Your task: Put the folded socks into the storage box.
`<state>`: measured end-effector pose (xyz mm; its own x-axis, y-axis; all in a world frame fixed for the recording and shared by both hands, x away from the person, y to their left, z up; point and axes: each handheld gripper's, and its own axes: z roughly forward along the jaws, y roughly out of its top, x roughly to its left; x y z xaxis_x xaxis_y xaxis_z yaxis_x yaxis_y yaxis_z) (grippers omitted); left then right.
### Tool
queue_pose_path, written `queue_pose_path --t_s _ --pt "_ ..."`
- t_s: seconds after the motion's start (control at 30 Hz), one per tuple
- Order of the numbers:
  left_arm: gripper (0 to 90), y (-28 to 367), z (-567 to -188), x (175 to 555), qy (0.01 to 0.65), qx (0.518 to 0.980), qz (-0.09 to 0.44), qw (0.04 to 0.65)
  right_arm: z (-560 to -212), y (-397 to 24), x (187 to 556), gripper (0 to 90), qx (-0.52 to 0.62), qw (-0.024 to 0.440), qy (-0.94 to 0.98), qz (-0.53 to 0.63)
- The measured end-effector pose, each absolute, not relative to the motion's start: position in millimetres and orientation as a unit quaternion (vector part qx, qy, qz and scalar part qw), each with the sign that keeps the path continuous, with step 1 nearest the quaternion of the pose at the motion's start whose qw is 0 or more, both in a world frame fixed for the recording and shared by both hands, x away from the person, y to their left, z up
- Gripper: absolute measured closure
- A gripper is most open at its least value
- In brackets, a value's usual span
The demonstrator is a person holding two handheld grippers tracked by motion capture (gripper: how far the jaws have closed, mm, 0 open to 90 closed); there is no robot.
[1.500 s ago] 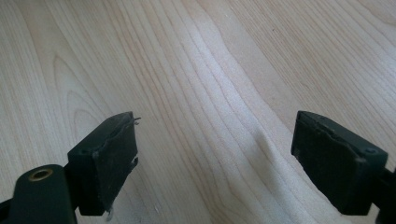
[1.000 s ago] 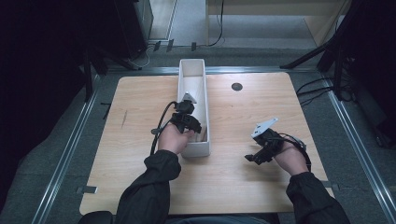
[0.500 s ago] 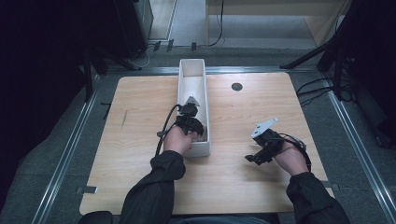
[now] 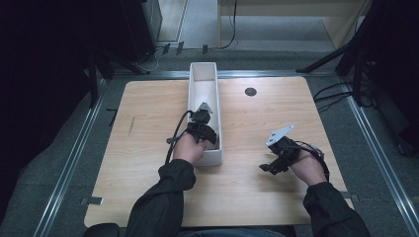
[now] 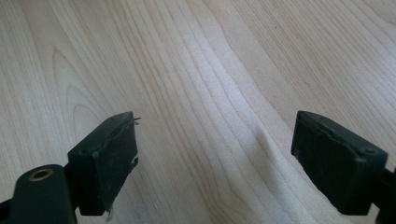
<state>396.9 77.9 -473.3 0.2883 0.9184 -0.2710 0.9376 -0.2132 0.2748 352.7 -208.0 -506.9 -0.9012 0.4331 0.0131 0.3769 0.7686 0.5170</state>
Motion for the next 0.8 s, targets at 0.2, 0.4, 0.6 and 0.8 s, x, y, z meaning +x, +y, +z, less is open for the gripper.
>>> queue_pose_path --t_s 0.2,0.4,0.6,0.8 --pt "61.6 80.3 -461.9 391.8 0.585 0.784 -0.022 0.205 -506.8 -208.1 352.7 14.4 0.216 0.053 0.939 0.262" --pt "54.5 85.4 -446.8 386.6 0.57 0.791 -0.02 0.221 -506.9 -207.7 352.5 14.4 0.216 0.053 0.939 0.261" --pt "50.6 91.9 -435.7 379.9 0.554 0.799 -0.024 0.234 -507.2 -207.8 352.9 14.4 0.215 0.055 0.939 0.261" --pt "46.5 103.7 -425.6 373.2 0.546 0.8 -0.027 0.249 -507.1 -207.7 352.7 14.4 0.216 0.054 0.939 0.262"
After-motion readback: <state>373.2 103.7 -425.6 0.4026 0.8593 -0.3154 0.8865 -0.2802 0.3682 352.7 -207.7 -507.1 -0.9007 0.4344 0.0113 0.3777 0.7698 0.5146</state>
